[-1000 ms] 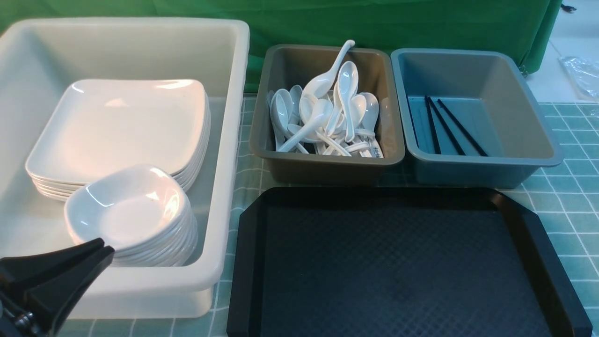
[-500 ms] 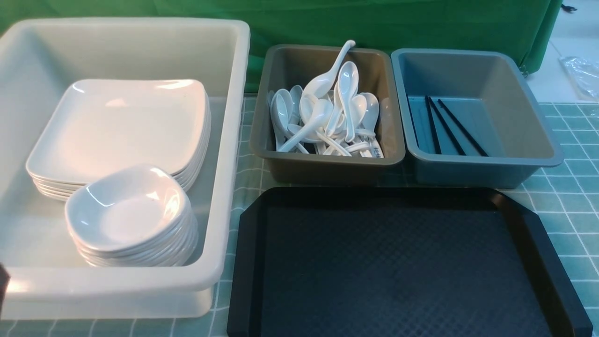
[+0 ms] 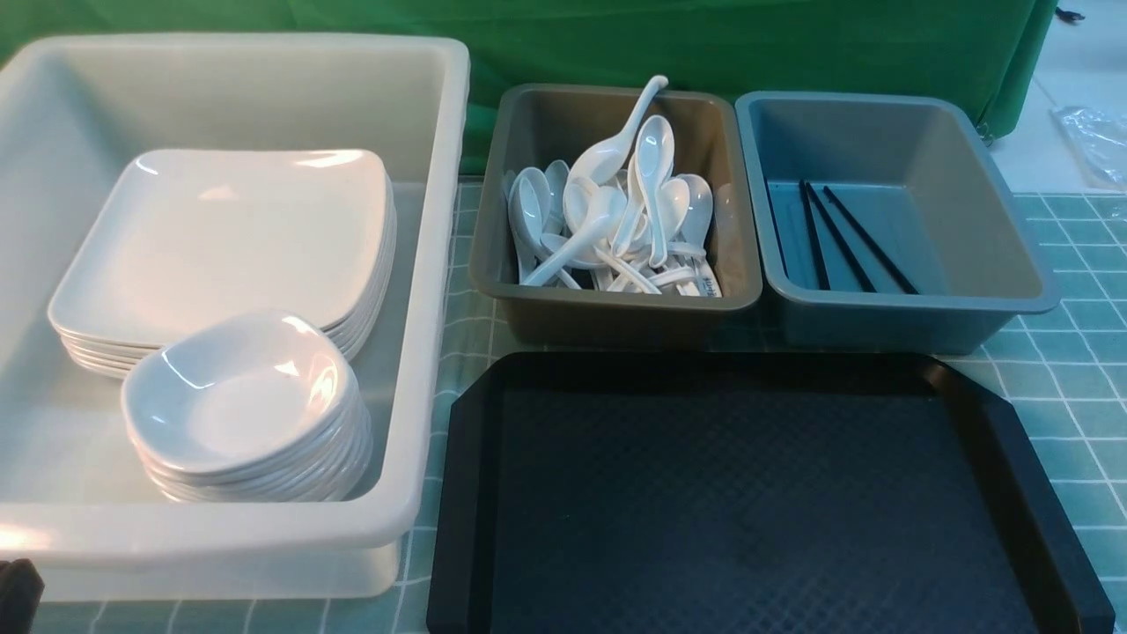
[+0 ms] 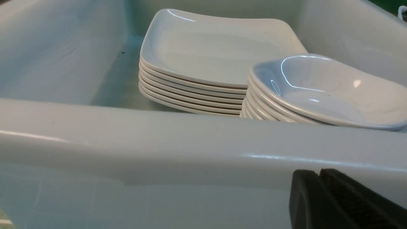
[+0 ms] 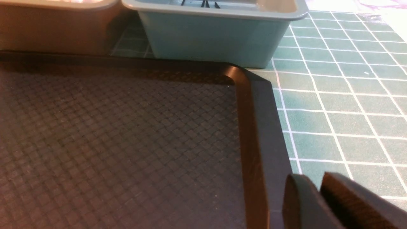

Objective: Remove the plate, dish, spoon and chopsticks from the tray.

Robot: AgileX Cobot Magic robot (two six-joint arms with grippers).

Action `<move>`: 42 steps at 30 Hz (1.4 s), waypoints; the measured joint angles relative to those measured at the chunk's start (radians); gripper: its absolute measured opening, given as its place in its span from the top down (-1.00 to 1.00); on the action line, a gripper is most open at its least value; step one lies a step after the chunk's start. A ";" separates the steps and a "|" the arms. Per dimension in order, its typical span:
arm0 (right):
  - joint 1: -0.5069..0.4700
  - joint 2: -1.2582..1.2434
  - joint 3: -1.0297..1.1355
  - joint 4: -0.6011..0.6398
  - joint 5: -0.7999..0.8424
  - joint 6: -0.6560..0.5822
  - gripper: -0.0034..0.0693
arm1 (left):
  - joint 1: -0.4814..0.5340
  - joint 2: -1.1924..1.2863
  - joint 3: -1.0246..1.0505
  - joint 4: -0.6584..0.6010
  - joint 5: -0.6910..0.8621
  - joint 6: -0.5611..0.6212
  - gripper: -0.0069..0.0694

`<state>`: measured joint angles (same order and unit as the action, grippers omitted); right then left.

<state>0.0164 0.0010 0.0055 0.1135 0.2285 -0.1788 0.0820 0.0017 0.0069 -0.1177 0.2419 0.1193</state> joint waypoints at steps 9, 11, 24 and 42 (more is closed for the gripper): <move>0.000 0.000 0.000 0.000 -0.001 0.001 0.49 | 0.000 0.000 0.000 0.010 0.000 0.000 0.77; 0.000 0.000 0.000 0.000 -0.001 0.000 0.48 | 0.000 0.000 0.000 0.011 0.000 0.000 0.77; 0.000 0.000 0.000 0.000 -0.001 0.000 0.40 | 0.000 0.000 0.000 0.011 0.000 0.000 0.77; 0.000 0.000 0.000 0.000 0.000 0.000 0.33 | 0.000 0.000 0.000 0.011 0.000 0.000 0.77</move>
<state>0.0164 0.0010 0.0055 0.1135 0.2286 -0.1784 0.0820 0.0017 0.0069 -0.1066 0.2419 0.1193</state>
